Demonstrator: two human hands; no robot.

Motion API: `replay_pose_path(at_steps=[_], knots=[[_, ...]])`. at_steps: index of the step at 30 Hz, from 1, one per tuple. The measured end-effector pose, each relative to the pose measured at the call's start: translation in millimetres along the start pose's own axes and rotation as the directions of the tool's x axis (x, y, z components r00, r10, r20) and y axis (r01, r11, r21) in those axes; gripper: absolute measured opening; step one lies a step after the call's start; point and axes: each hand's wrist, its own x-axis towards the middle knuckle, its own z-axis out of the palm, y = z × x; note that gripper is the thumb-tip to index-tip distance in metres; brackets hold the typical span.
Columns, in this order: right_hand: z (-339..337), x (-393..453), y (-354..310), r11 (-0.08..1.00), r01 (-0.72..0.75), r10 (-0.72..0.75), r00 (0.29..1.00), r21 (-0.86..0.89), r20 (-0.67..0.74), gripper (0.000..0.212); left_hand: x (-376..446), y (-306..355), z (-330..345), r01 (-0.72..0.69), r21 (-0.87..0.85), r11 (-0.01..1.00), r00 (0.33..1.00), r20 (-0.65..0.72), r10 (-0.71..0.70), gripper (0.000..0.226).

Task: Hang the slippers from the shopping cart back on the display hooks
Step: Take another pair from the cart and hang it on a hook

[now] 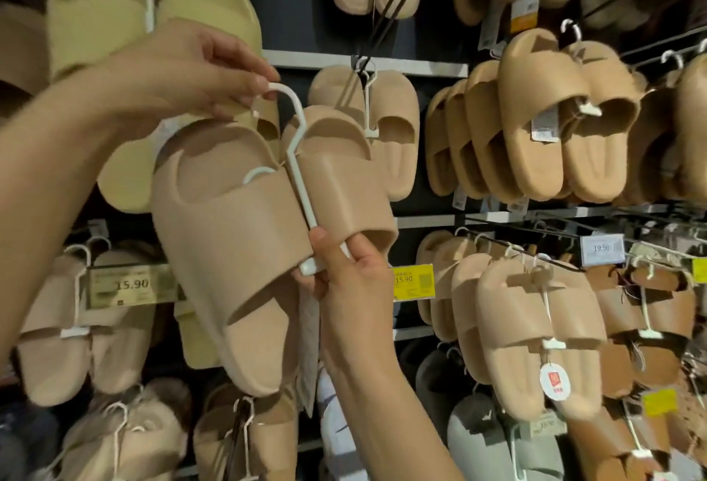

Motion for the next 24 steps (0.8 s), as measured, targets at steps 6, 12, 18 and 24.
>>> replay_pose_path(at_steps=[6,12,18,24], knots=[[-2.3,37.4,-38.2,0.983,-0.002,0.026,0.992,0.186,-0.124,0.014,23.1,25.8,18.7,-0.063,0.099,0.993,0.993,-0.091,0.072,0.023],[-2.1,82.0,-73.9,0.969,0.171,-0.124,0.961,0.18,-0.246,0.005,43.9,36.7,59.0,-0.087,0.157,0.984,0.996,0.017,0.085,0.059],[-12.5,132.8,-98.2,0.975,0.215,-0.183,0.922,0.059,-0.342,0.008,81.8,37.4,104.2,-0.01,0.055,0.998,0.991,0.131,0.003,0.063],[-16.3,188.8,-114.0,0.982,0.188,-0.177,0.92,-0.001,-0.35,0.015,126.6,23.1,134.0,0.107,0.009,0.994,0.991,0.076,-0.108,0.083]])
